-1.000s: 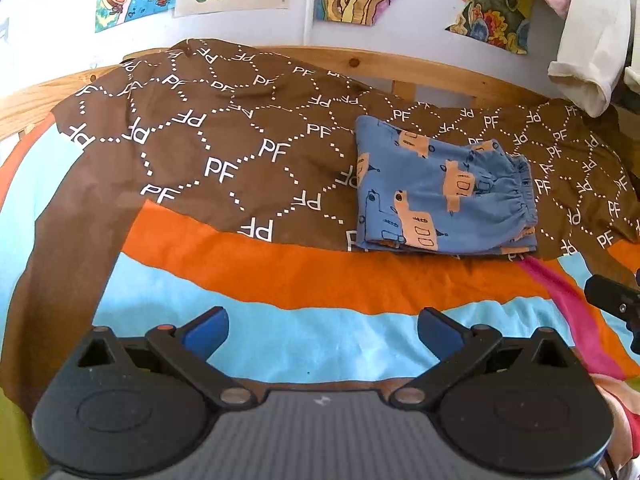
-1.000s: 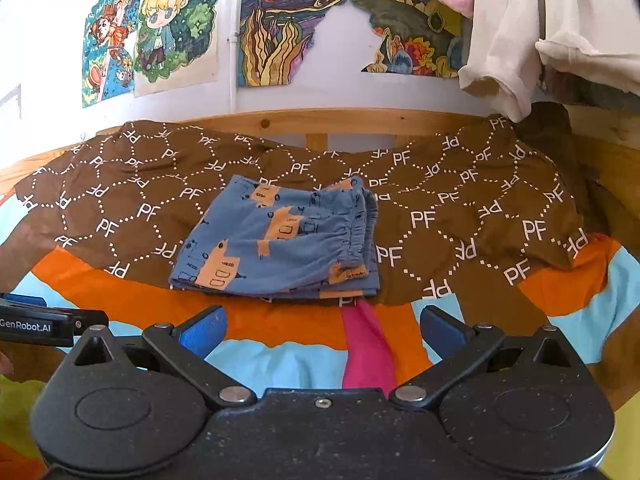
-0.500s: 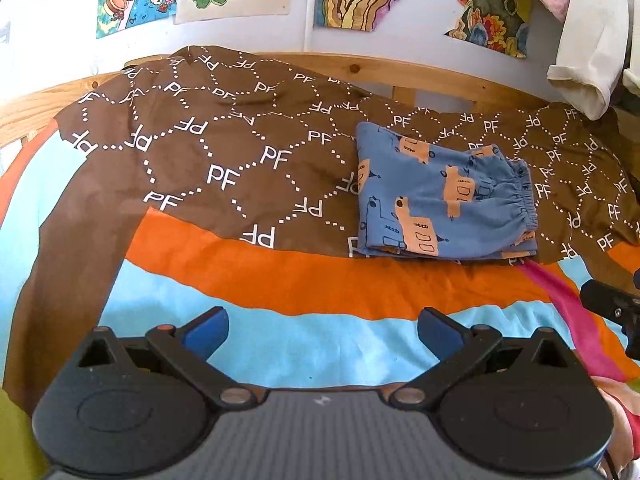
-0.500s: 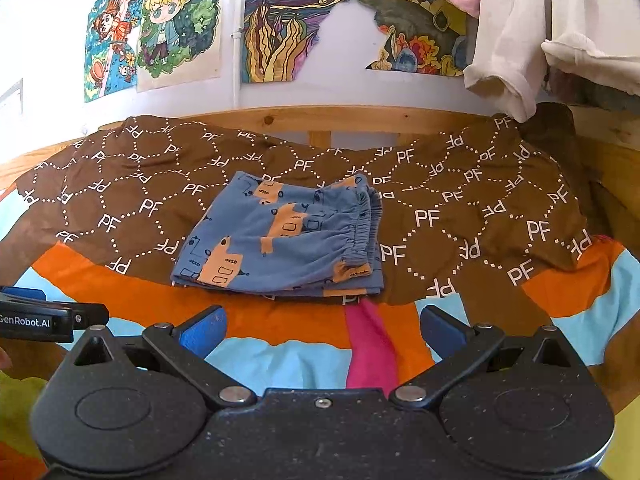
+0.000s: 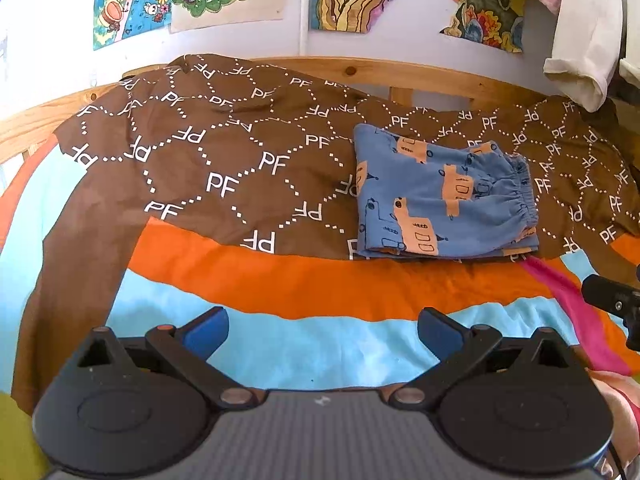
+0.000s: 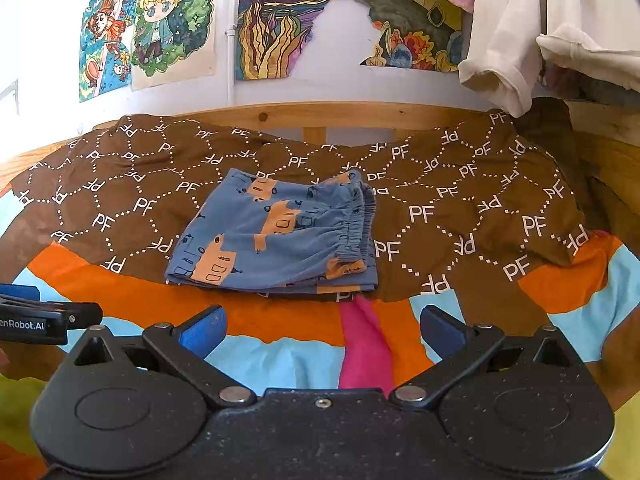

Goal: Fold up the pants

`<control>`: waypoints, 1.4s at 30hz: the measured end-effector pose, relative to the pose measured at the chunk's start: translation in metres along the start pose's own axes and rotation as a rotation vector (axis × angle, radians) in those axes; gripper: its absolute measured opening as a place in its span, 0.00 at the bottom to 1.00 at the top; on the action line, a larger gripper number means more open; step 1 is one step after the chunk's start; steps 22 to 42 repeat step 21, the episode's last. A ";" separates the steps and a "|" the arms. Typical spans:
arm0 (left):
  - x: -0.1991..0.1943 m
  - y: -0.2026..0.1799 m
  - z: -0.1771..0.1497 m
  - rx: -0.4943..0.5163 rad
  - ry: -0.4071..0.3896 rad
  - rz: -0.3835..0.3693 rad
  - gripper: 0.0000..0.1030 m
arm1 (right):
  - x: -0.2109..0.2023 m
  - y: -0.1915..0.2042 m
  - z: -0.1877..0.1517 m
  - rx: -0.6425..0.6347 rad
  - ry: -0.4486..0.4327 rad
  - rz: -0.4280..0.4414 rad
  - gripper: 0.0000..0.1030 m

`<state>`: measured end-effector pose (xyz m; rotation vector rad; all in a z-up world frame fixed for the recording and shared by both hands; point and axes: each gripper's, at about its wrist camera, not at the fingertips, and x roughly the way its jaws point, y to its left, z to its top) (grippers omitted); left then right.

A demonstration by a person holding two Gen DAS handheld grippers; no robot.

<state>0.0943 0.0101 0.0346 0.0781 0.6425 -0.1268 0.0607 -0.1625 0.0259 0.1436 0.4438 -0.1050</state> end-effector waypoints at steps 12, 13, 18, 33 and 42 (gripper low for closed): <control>-0.003 -0.006 -0.001 0.022 0.004 -0.003 1.00 | 0.001 -0.001 -0.001 0.001 0.003 -0.001 0.99; -0.002 -0.006 -0.001 0.023 0.004 -0.002 1.00 | 0.001 -0.001 -0.001 0.001 0.004 -0.001 0.99; -0.003 -0.007 -0.002 0.027 0.000 -0.001 1.00 | 0.001 -0.001 -0.001 0.002 0.005 -0.002 0.99; -0.003 -0.007 -0.002 0.027 0.002 0.000 1.00 | 0.001 -0.001 -0.001 0.002 0.005 -0.002 0.99; -0.003 -0.007 -0.002 0.027 0.002 0.000 1.00 | 0.001 -0.001 -0.001 0.002 0.005 -0.002 0.99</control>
